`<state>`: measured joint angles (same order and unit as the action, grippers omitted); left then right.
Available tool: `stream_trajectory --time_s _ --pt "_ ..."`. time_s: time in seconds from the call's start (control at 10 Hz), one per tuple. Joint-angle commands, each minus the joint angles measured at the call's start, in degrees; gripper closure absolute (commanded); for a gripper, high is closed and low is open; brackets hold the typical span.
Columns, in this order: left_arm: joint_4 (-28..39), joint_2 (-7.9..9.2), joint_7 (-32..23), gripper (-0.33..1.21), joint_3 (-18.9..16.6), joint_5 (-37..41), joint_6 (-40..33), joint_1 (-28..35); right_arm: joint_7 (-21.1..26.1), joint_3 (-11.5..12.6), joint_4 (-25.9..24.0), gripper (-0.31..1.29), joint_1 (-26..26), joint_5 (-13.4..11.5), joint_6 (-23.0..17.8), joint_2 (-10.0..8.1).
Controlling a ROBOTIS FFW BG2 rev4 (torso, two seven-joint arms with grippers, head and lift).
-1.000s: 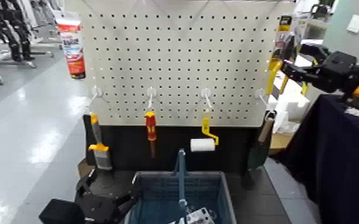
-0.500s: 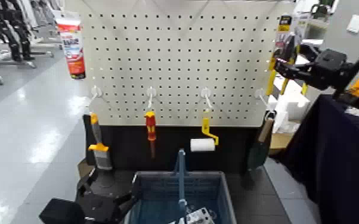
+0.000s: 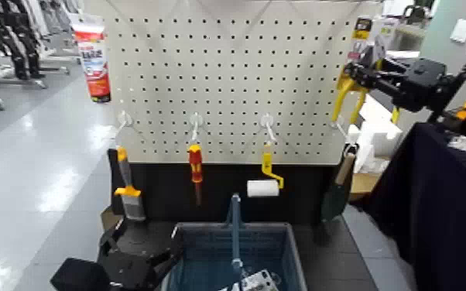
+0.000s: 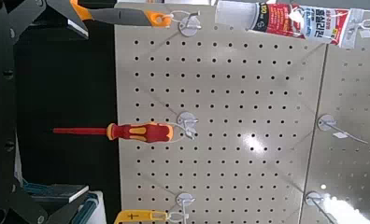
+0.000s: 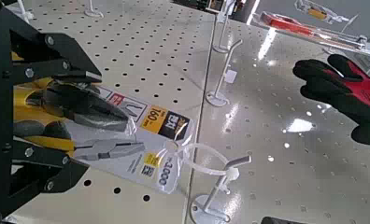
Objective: Put the yellow pliers into the crate.
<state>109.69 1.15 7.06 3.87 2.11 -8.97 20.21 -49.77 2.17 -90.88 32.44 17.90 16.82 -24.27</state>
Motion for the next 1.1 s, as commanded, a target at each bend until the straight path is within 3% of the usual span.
stream_trajectory --time_s 0.1,1.1 --pt "0.0 -0.01 0.06 0.14 0.09 0.0 0.0 0.0 0.11 -0.06 -0.35 1.1 0.25 -0.68 -0.38 -0.08" --pt "0.0 -0.1 0.23 0.14 0.0 0.18 0.53 0.0 0.02 1.52 -5.19 1.11 1.84 -1.91 1.46 -2.1"
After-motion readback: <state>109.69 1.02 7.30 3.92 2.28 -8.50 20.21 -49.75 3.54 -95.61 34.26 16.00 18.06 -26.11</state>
